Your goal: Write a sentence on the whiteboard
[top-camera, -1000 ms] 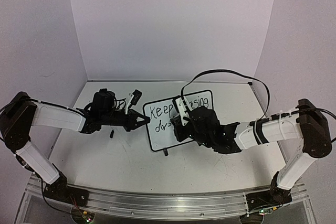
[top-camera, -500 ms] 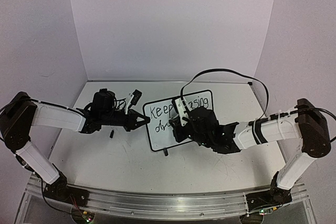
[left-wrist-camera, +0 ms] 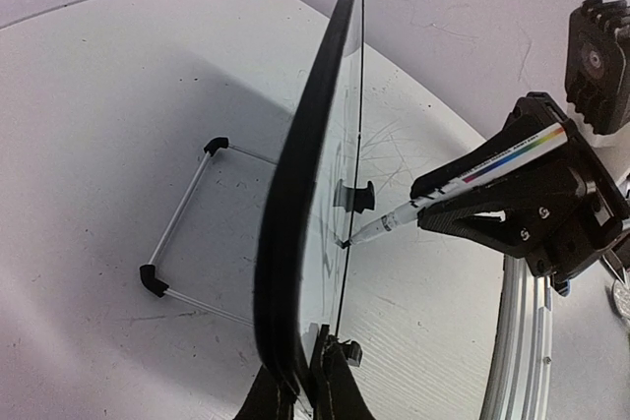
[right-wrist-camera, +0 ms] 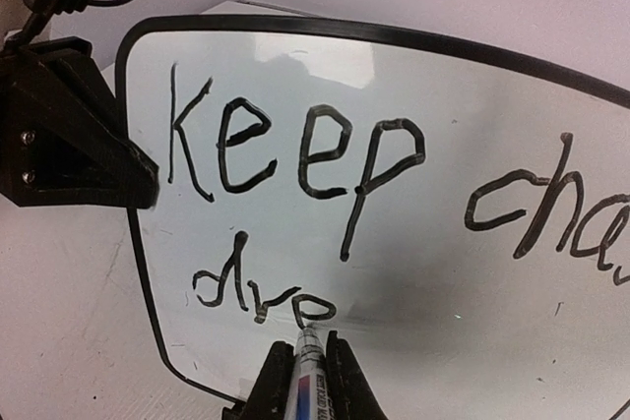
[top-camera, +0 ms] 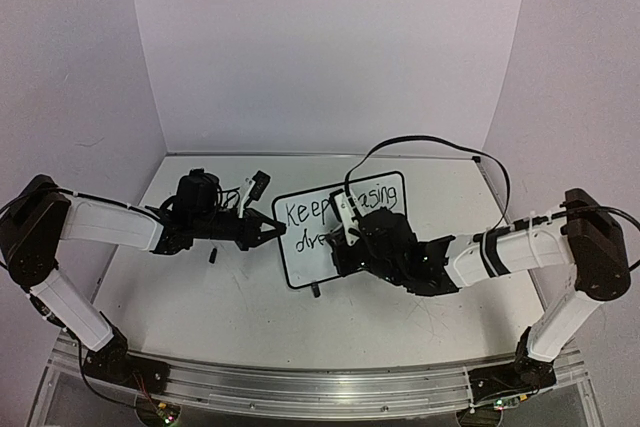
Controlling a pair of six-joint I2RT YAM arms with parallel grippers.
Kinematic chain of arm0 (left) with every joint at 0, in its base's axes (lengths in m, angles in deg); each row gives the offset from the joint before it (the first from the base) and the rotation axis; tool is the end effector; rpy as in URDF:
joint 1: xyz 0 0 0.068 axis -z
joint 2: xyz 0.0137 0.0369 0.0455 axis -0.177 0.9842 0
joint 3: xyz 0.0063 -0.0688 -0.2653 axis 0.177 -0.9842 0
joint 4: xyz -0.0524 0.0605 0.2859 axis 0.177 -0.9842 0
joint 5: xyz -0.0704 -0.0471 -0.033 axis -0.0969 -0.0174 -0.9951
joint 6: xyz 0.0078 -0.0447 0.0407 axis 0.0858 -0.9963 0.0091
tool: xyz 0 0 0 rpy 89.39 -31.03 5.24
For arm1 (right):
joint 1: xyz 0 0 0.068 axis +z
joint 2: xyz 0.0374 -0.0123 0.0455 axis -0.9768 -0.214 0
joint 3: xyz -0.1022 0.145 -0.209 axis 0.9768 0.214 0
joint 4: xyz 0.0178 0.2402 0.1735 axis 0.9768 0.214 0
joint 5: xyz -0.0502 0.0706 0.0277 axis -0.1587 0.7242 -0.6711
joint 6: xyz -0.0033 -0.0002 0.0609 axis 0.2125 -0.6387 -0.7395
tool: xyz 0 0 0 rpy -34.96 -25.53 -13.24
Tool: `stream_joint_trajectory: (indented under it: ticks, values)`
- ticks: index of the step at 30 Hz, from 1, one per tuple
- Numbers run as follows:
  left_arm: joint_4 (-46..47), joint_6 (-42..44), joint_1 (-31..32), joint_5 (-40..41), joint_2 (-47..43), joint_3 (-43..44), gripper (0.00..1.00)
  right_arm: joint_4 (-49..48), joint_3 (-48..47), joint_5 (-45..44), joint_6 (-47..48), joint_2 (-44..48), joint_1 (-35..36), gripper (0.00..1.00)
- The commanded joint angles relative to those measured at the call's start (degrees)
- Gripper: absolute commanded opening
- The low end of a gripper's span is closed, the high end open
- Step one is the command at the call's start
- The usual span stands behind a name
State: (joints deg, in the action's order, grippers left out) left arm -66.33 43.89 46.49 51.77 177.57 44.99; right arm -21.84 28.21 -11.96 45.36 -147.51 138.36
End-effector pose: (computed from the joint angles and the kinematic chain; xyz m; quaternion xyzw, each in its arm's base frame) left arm 0.2715 -0.2301 0.1688 0.3363 0.7492 -0.4212 0.3849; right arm 0.2059 0.3412 0.1782 -0.2850 0.7725 0.2243 0.5213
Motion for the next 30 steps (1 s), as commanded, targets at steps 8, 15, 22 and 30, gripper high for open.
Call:
stream_joint_trajectory:
  ticks: [8,15,22,30]
  values:
    - [-3.1,4.7,-1.1,8.6,-0.5,1.5,0.00,-3.1,4.1,0.1,2.5,7.8,-1.2,0.00]
    - [-3.1,4.7,-1.0,8.4,-0.5,1.5,0.00,-4.2,3.0,0.3,2.1,5.5,-2.5,0.00]
    - [-3.2,4.7,-1.0,8.4,-0.6,1.5,0.00,-4.9,2.0,-0.4,2.4,3.9,-2.6,0.00]
    - [-3.3,4.8,-1.1,8.2,-0.4,1.6,0.00,-5.2,1.0,-1.3,2.7,2.9,-2.6,0.00]
